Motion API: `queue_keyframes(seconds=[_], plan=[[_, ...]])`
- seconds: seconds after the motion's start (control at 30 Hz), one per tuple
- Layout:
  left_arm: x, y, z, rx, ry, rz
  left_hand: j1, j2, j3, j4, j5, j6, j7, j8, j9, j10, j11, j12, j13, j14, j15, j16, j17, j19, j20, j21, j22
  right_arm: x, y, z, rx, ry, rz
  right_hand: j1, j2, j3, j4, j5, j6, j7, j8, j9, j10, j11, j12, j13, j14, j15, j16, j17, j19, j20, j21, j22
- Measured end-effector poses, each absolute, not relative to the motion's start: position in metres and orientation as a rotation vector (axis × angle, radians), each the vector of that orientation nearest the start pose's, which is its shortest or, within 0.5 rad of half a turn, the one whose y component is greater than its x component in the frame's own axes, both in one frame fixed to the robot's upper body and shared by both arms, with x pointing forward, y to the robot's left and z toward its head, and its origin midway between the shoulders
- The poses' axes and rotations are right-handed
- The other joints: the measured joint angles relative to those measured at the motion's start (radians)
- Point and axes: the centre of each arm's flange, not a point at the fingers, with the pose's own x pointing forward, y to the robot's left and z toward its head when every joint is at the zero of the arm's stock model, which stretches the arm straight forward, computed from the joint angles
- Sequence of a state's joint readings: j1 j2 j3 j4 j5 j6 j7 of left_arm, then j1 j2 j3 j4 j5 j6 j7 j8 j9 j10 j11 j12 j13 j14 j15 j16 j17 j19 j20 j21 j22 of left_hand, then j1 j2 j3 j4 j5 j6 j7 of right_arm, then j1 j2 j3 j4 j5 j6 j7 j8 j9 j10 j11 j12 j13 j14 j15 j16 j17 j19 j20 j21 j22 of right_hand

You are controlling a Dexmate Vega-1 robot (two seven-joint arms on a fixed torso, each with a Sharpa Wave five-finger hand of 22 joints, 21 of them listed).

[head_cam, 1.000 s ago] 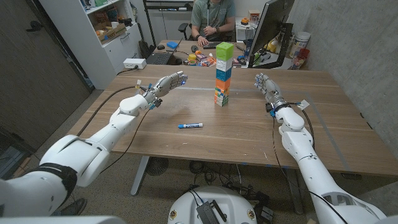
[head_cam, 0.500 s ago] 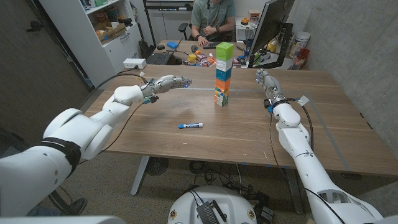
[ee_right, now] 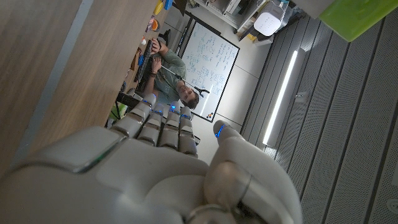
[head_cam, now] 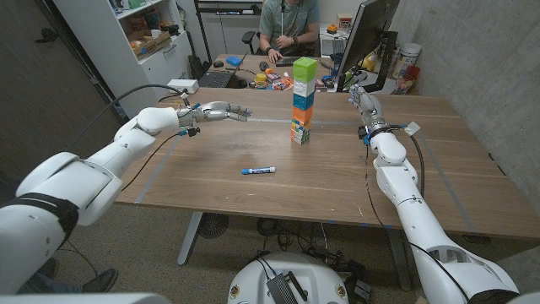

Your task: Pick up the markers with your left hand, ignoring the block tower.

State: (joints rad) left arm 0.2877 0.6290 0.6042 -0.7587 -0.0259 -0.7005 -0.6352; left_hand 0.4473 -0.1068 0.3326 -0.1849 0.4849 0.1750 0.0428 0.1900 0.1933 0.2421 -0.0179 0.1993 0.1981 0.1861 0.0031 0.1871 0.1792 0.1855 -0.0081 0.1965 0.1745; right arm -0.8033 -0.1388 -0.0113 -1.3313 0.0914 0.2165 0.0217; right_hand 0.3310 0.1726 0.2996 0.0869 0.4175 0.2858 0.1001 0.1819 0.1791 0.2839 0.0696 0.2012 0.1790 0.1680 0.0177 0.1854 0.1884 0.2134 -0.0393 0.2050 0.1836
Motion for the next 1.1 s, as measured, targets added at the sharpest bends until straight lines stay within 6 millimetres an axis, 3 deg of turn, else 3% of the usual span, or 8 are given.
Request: queue_keyframes(seconds=[0.17, 0.2, 0.33, 0.4, 0.63, 0.67, 1.0, 1.1], plan=[[0.638, 0.302, 0.101, 1.222, -0.699, -0.652, 0.034, -0.012, 0.0, 0.0, 0.0, 0.014, 0.014, 0.01, 0.0, 0.011, 0.011, 0.004, 0.0, 0.014, 0.014, 0.0, 0.0, 0.009, 0.009, 0.0, 0.0, 0.647, -0.278, 0.044, -0.053, -0.765, -0.006, 0.0, 0.0, -0.004, 0.004, 0.0, 0.0, 0.0, 0.0, 0.0, 0.0, 0.0, 0.0, 0.0, 0.0, 0.0, 0.0, 0.0, 0.0, 0.0, 0.0, 0.0], [0.651, 0.312, 0.101, 1.27, -0.612, -0.526, 0.038, -0.012, 0.0, 0.0, 0.0, 0.016, 0.016, 0.01, 0.0, 0.013, 0.013, 0.004, 0.0, 0.017, 0.017, 0.0, 0.0, 0.012, 0.012, 0.0, 0.0, 0.652, -0.279, 0.049, -0.048, -0.766, -0.01, 0.0, 0.0, -0.004, 0.004, 0.0, 0.0, 0.0, 0.0, 0.0, 0.0, 0.0, 0.0, 0.0, 0.0, 0.0, 0.0, 0.0, 0.0, 0.0, 0.0, 0.0], [0.627, 0.287, 0.104, 1.414, -0.664, -0.577, 0.071, -0.026, 0.003, 0.003, 0.0, 0.057, 0.016, 0.028, 0.0, 0.023, 0.023, 0.008, 0.0, 0.024, 0.024, 0.0, 0.0, 0.019, 0.019, 0.0, 0.0, 0.653, -0.279, 0.053, -0.046, -0.78, -0.007, 0.0, 0.0, -0.008, 0.0, 0.0, 0.0, 0.0, 0.0, 0.0, 0.0, 0.0, 0.0, 0.0, 0.0, 0.0, 0.0, 0.0, 0.0, 0.0, 0.0, 0.0], [0.636, 0.295, 0.108, 1.445, -0.594, -0.456, 0.08, -0.027, 0.005, 0.005, 0.0, 0.07, 0.013, 0.03, 0.0, 0.023, 0.023, 0.008, 0.0, 0.026, 0.035, 0.006, 0.0, 0.019, 0.019, 0.0, 0.0, 0.655, -0.28, 0.054, -0.042, -0.782, -0.007, 0.0, 0.0, -0.008, 0.0, 0.0, 0.0, 0.0, 0.0, 0.0, 0.0, 0.0, 0.0, 0.0, 0.0, 0.0, 0.0, 0.0, 0.0, 0.0, 0.0, 0.0], [0.606, 0.251, 0.112, 1.527, -0.695, -0.535, 0.096, -0.032, 0.005, 0.005, 0.004, 0.079, 0.021, 0.03, 0.0, 0.031, 0.031, 0.013, 0.0, 0.034, 0.043, 0.006, 0.0, 0.02, 0.03, 0.0, 0.001, 0.652, -0.279, 0.057, -0.039, -0.803, -0.001, 0.0, 0.0, -0.011, 0.003, 0.0, -0.004, -0.004, 0.0, 0.0, -0.004, -0.004, 0.0, 0.0, -0.004, 0.004, 0.0, 0.0, 0.0, 0.0, 0.0, 0.0], [0.62, 0.263, 0.109, 1.63, -0.596, -0.429, 0.101, -0.038, 0.005, 0.005, 0.004, 0.081, 0.024, 0.03, 0.0, 0.035, 0.034, 0.013, 0.0, 0.032, 0.047, 0.006, 0.0, 0.022, 0.032, 0.0, 0.003, 0.655, -0.28, 0.062, -0.032, -0.804, -0.005, 0.0, 0.0, -0.012, 0.003, 0.0, -0.004, -0.004, 0.0, 0.0, -0.004, -0.004, 0.0, 0.0, -0.004, 0.004, 0.0, 0.0, -0.004, 0.004, 0.0, 0.0], [0.594, 0.212, 0.109, 1.751, -0.656, -0.474, 0.125, -0.035, 0.01, 0.01, 0.004, 0.097, 0.05, 0.03, -0.003, 0.043, 0.054, 0.013, 0.0, 0.049, 0.074, 0.006, 0.0, 0.032, 0.053, 0.0, 0.005, 0.653, -0.281, 0.071, -0.026, -0.833, -0.003, 0.0, 0.0, -0.012, 0.003, 0.0, -0.004, -0.004, 0.0, 0.0, -0.004, -0.004, 0.0, 0.0, -0.004, 0.004, 0.0, 0.0, -0.004, 0.004, 0.0, 0.0], [0.602, 0.222, 0.107, 1.851, -0.552, -0.38, 0.127, -0.038, 0.01, 0.01, 0.004, 0.097, 0.05, 0.03, -0.003, 0.043, 0.054, 0.013, 0.0, 0.049, 0.074, 0.006, 0.0, 0.028, 0.058, 0.0, 0.005, 0.654, -0.285, 0.078, -0.021, -0.84, -0.01, 0.0, 0.0, -0.015, 0.007, 0.0, -0.004, -0.004, 0.0, 0.0, -0.004, -0.004, 0.0, 0.0, -0.004, 0.004, 0.0, 0.0, -0.004, 0.004, 0.0, 0.0]])
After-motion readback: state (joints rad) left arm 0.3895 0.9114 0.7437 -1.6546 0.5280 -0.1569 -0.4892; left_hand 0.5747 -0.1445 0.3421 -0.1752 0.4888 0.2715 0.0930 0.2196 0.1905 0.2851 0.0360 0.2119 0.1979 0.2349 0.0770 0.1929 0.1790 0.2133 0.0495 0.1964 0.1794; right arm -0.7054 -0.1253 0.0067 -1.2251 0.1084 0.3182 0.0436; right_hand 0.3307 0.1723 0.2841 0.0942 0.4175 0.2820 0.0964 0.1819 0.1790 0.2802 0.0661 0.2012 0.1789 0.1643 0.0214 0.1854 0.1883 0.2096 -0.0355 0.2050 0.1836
